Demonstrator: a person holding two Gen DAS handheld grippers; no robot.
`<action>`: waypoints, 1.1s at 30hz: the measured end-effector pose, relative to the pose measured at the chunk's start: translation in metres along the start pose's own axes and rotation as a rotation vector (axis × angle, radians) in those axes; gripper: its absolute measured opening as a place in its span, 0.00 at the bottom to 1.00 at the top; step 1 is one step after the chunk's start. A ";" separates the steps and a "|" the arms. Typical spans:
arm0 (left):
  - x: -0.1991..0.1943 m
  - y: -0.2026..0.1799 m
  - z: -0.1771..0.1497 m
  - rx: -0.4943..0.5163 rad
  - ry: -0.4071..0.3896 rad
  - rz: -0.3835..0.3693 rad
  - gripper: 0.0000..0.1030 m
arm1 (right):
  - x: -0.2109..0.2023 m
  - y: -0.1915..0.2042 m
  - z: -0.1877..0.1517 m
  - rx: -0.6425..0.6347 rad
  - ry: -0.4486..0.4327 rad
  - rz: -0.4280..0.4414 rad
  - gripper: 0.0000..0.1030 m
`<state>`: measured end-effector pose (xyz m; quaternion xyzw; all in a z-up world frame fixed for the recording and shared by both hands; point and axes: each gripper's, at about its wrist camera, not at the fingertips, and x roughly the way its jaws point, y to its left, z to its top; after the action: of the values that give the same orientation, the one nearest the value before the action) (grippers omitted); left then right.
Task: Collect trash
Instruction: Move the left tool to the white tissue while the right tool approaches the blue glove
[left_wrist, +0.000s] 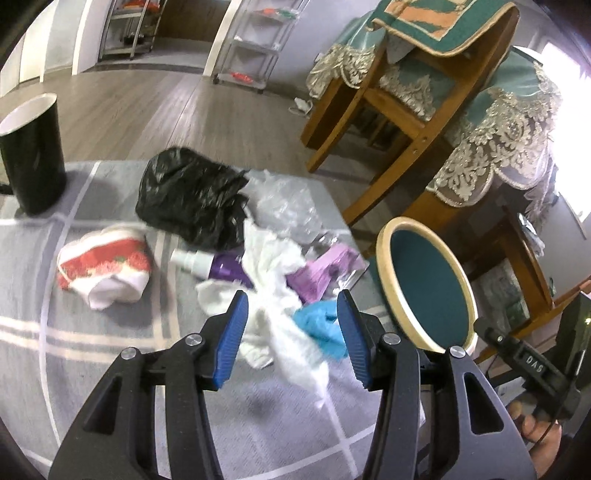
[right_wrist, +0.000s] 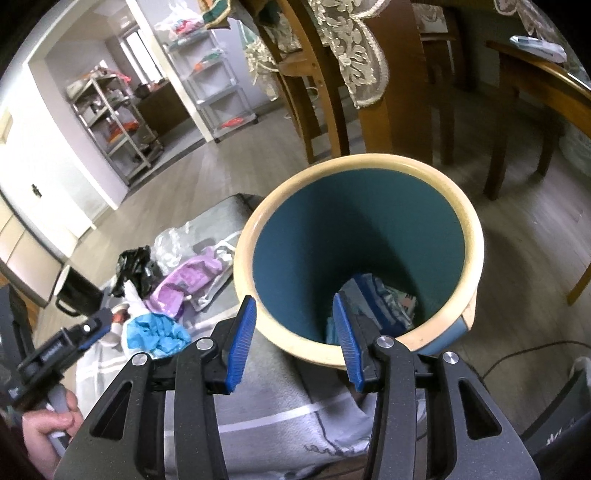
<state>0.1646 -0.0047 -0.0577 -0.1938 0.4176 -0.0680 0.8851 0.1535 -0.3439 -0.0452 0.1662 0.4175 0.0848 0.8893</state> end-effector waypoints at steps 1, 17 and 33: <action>0.000 0.003 -0.003 -0.005 0.005 0.003 0.48 | 0.000 0.000 0.000 0.000 0.000 0.000 0.44; 0.019 0.020 -0.014 -0.056 0.076 -0.007 0.37 | 0.004 0.021 -0.011 -0.064 0.029 0.035 0.44; -0.013 0.041 -0.017 -0.076 0.068 0.005 0.06 | 0.014 0.056 -0.022 -0.155 0.078 0.099 0.44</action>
<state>0.1413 0.0317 -0.0745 -0.2239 0.4504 -0.0563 0.8625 0.1445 -0.2830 -0.0479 0.1141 0.4352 0.1670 0.8773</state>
